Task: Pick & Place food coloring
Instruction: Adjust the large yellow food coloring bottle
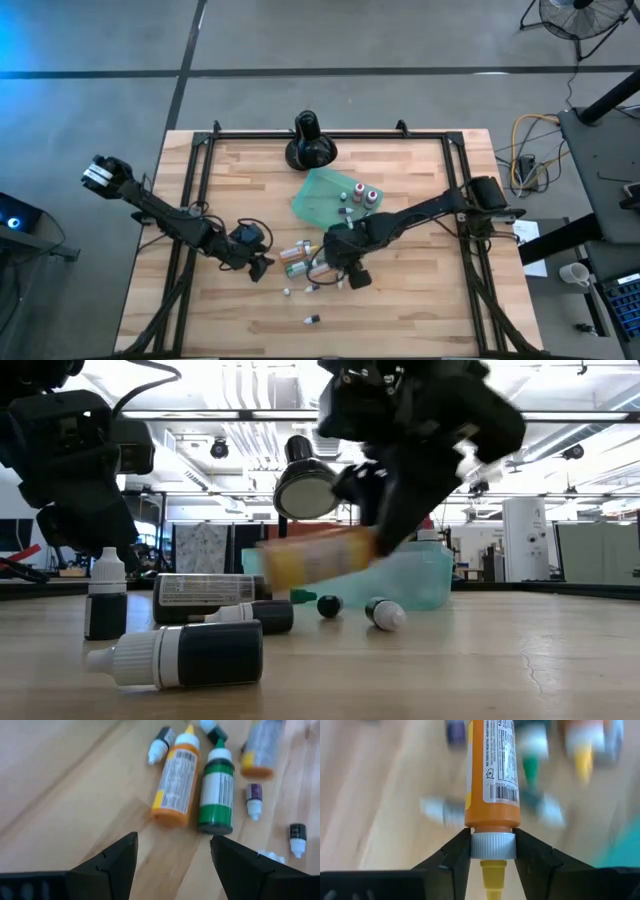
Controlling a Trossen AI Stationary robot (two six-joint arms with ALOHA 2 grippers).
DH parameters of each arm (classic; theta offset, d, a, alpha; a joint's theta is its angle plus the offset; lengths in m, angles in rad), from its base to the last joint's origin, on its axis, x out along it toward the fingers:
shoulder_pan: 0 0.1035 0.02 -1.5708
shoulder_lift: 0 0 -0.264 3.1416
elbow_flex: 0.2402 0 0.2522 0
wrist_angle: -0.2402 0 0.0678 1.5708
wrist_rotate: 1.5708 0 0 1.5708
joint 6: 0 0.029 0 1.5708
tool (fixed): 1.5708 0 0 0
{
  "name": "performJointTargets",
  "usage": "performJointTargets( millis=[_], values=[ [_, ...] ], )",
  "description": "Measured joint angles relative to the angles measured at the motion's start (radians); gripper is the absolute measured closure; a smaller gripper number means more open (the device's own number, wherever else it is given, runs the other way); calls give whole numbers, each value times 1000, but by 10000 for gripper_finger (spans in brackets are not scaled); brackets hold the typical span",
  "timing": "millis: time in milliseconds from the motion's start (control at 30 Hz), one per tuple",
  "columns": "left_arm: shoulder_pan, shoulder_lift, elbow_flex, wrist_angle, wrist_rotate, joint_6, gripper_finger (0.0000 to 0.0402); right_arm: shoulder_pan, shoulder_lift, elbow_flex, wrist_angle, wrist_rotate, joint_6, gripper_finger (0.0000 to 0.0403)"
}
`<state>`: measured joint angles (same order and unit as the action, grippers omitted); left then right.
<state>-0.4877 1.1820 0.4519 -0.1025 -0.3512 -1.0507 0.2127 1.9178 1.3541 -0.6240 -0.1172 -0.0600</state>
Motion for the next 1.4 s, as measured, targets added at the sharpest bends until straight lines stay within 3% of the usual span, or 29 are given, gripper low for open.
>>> performJointTargets(
  millis=[100,200,400,533,767,1000,1400],
  values=[
    [2,0,0,5,-34,2,179,-5,-3,96,-310,2,64,284],
    [3,0,0,6,-57,2,179,-5,-3,152,-546,-61,157,294],
    [3,0,0,5,-114,1,179,-3,-2,100,-827,-154,389,285],
    [3,0,0,5,-136,1,179,-5,0,14,-929,-208,448,282],
    [3,0,0,5,-137,0,179,-1,-18,-146,-945,-388,450,288],
    [2,0,0,7,-137,-5,179,-1,-23,-211,-944,-393,416,276],
    [3,0,0,8,-130,-9,179,-2,-26,-176,-890,-416,450,254]
  ],
)
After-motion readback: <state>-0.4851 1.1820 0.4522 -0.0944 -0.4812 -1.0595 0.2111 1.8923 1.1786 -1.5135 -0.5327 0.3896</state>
